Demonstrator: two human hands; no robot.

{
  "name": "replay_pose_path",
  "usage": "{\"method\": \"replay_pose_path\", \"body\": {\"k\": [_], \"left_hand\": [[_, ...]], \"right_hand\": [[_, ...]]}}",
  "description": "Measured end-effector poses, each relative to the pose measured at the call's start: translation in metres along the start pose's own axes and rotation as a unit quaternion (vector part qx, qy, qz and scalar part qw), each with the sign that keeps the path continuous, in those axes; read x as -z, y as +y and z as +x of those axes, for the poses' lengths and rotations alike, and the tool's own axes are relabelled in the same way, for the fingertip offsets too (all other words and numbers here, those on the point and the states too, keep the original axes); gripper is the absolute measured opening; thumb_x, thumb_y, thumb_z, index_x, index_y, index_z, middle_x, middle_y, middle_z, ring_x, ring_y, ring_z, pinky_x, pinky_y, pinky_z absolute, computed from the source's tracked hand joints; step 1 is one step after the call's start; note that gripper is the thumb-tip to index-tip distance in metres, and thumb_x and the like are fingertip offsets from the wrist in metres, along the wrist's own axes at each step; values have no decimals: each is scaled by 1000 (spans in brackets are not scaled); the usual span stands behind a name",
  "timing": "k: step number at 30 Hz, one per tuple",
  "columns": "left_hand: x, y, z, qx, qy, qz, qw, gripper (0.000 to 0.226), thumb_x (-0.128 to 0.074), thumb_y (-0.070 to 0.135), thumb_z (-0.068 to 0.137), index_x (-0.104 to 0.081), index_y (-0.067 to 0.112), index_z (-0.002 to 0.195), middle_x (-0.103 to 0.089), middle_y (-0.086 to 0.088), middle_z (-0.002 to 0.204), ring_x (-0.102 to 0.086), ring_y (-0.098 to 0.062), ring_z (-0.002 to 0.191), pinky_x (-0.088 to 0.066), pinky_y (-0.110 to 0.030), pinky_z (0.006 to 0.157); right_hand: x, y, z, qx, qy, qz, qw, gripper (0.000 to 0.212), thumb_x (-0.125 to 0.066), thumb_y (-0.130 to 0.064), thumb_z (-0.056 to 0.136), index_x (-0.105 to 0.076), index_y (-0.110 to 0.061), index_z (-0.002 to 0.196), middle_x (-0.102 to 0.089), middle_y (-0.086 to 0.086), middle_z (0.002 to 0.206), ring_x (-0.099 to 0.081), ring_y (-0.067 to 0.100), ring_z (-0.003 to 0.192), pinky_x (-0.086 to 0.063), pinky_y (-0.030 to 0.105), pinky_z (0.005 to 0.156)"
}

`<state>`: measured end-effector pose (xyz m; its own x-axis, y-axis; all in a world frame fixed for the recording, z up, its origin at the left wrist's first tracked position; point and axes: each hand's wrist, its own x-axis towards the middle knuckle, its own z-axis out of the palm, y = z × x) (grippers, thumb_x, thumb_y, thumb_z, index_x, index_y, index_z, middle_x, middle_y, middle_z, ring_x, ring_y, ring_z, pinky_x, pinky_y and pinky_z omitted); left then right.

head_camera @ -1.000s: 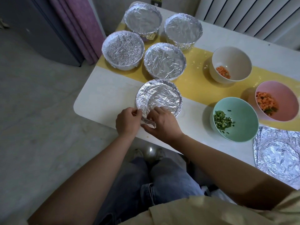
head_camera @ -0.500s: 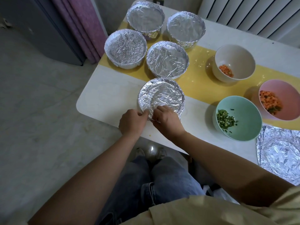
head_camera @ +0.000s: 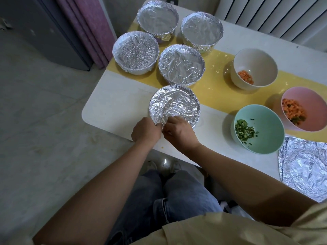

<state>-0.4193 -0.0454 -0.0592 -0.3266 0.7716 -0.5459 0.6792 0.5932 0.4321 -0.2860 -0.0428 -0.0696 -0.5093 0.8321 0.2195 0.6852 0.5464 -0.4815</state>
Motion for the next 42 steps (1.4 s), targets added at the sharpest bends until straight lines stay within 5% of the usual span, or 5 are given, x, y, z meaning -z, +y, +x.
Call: {"method": "replay_pose_path", "body": {"k": [4,9,17,35,42], "left_hand": [[2,6,5,-9,8,18,1000,31,-51,35,85,-72,12,83,-73,-4,78,-70,-26,73,-56,-34,71],[8,5,10,-21,25,51,998,29,-52,29,89,-68,7,81,-69,-8,77,-66,-29,73,-41,-28,59],[10,5,11,-28,17,37,999,31,-51,32,87,-71,11,77,-72,-4,73,-69,-24,68,-59,-38,71],[2,4,-6,19,-9,-67,998,40,-46,42,80,-70,9,76,-72,-8,75,-71,-31,72,-60,-45,76],[14,5,8,12,-26,-65,997,41,-48,35,93,-70,6,73,-70,-3,56,-72,-21,61,-60,-40,77]], "right_hand": [[1,-1,1,-6,-5,5,1000,13,-74,-2,65,-63,-6,59,-54,9,62,-54,30,57,-39,28,45],[10,8,-4,20,-29,25,999,28,-63,-35,86,-67,-7,82,-59,7,75,-54,26,66,-43,32,58],[7,10,-3,36,-25,-15,999,13,-71,-4,71,-60,-7,65,-55,8,65,-52,30,58,-45,33,50],[3,10,0,43,-22,-12,999,10,-63,-4,70,-64,-9,61,-56,5,63,-53,28,57,-46,33,46],[14,21,-3,85,-53,-38,994,35,-76,-40,74,-71,-8,86,-62,8,78,-58,31,68,-49,34,57]]}}
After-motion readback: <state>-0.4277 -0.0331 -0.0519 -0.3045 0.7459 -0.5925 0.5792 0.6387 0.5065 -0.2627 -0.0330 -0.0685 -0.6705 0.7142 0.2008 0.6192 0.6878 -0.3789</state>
